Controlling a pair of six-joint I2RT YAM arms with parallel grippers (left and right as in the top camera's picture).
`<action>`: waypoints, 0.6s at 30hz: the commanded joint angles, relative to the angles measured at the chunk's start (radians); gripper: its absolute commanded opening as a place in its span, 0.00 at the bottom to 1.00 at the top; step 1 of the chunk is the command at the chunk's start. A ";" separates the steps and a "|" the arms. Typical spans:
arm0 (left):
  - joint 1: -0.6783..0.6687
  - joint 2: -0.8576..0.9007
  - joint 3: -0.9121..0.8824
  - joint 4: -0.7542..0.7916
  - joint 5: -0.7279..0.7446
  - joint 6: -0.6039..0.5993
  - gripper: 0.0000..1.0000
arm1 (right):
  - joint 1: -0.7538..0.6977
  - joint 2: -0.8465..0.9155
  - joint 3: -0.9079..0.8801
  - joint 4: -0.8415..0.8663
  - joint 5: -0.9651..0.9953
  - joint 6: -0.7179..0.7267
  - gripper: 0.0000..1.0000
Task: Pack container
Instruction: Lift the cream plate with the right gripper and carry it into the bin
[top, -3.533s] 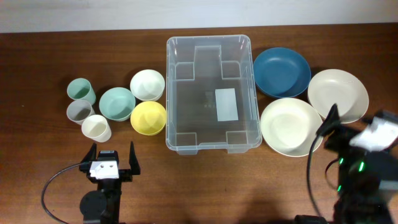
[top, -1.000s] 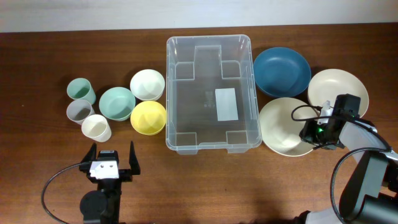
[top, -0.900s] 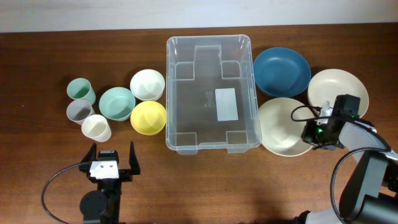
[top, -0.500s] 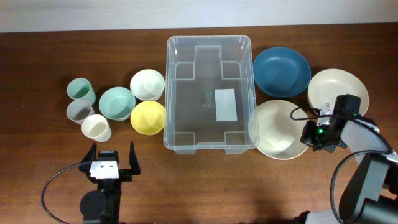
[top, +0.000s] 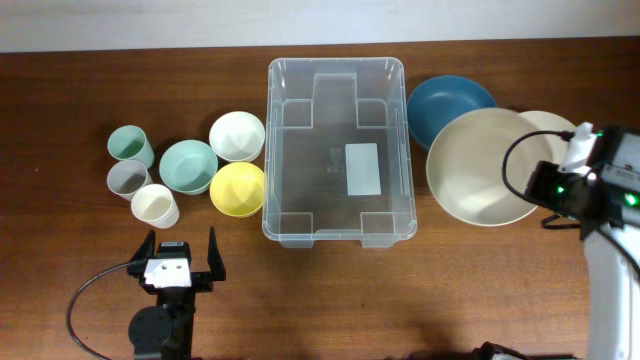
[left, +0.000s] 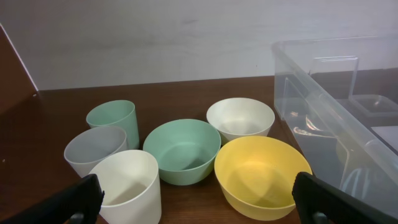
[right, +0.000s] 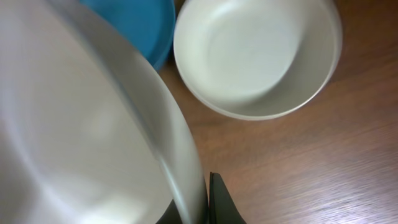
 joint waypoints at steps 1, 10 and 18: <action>-0.005 -0.004 -0.006 0.002 0.011 0.019 0.99 | 0.007 -0.086 0.048 0.011 0.007 0.016 0.04; -0.005 -0.004 -0.006 0.002 0.011 0.019 0.99 | 0.142 -0.153 0.103 0.051 -0.116 0.029 0.04; -0.005 -0.004 -0.006 0.002 0.011 0.019 0.99 | 0.474 -0.032 0.103 0.234 0.040 0.088 0.04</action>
